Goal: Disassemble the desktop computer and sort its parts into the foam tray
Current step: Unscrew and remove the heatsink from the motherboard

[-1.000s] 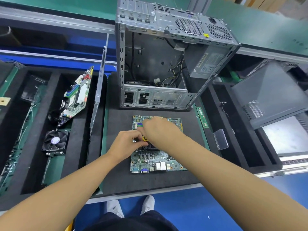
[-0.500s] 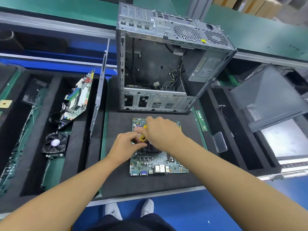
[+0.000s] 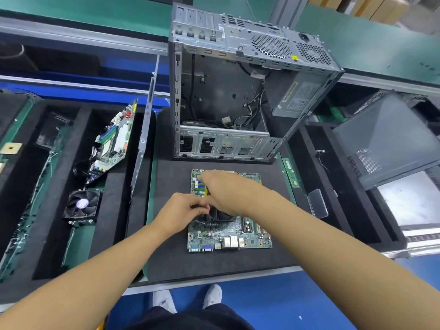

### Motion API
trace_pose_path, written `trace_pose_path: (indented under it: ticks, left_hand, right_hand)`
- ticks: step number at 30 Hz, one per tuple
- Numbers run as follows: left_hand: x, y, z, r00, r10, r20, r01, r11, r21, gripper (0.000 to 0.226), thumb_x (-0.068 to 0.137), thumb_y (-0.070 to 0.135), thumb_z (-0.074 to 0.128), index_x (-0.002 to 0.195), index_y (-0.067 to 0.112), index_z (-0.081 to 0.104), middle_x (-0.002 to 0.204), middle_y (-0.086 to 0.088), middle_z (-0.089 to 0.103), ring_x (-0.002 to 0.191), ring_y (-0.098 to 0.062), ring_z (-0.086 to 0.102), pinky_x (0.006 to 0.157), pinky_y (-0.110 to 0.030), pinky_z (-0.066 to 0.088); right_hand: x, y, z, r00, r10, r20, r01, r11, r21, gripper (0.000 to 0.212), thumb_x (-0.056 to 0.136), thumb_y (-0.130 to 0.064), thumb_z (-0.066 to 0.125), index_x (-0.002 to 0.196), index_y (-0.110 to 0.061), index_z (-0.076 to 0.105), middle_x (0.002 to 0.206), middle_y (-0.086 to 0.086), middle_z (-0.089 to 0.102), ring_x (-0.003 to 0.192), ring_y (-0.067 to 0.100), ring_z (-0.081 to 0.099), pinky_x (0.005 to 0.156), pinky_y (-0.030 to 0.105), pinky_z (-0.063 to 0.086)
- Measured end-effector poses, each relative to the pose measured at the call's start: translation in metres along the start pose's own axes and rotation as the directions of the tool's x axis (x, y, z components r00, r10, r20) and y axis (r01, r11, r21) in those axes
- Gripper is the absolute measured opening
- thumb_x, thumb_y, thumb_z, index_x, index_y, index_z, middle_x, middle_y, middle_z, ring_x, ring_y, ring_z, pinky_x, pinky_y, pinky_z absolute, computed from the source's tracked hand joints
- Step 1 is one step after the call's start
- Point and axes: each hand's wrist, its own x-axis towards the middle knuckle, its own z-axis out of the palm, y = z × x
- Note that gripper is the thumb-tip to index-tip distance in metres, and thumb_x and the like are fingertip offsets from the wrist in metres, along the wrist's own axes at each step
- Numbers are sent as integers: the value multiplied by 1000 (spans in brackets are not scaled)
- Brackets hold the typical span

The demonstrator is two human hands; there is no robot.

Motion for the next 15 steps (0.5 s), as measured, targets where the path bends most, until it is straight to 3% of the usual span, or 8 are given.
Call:
trace_pose_path:
  ticks: [2,5,7,9,11,13,15]
  left_hand:
    - [-1,2,0,997,66,-47,-62,995,82,3,81,18,80,79,18,78,74,15,71,68,-4,61,63,-7,40]
    - [-1,5,0,994,107,-33,-101,983,153,9,83,22,78,80,14,75,73,6,71,64,-12,59,62,-19,42]
    - [0,5,0,995,90,-34,-83,983,161,10,85,22,76,82,13,74,76,5,71,65,-10,58,62,-19,41]
    - [-1,5,2,997,53,-55,-44,987,153,10,86,22,74,83,12,74,75,3,70,65,-7,54,60,-14,39]
    - [-1,3,2,998,32,-53,-25,991,131,10,87,22,73,86,12,74,77,3,71,68,-8,56,61,-15,42]
    - [-2,4,2,999,31,-26,-28,991,128,12,88,24,71,88,12,74,80,3,71,71,-11,60,68,-25,47]
    - [-1,3,3,999,25,-21,-22,990,137,13,88,23,71,87,11,73,81,2,71,74,-15,62,71,-32,49]
  right_hand:
    - [-2,-1,4,994,95,-56,-94,996,11,34,100,-46,47,98,-13,38,80,5,43,78,31,51,63,37,34]
    - [-1,-9,7,995,42,-90,-62,971,-229,19,103,-28,46,111,-12,50,83,8,43,87,33,56,59,39,35]
    - [0,-12,7,986,88,-138,-111,979,-168,23,104,-29,45,110,-8,52,96,13,56,92,34,61,59,37,35]
    - [2,-14,11,961,153,-231,-178,980,-93,34,105,-38,40,106,-7,53,90,12,57,87,34,64,57,35,37]
    - [1,-15,15,949,156,-273,-212,959,-189,36,106,-39,37,109,-8,56,71,8,40,79,33,63,53,33,39]
    - [0,-13,18,965,143,-222,-203,939,-276,25,104,-30,44,122,-14,51,66,5,26,66,30,51,46,31,35]
    - [1,-14,16,968,155,-196,-208,934,-291,16,101,-27,50,111,-15,52,66,4,25,59,26,42,45,30,35]
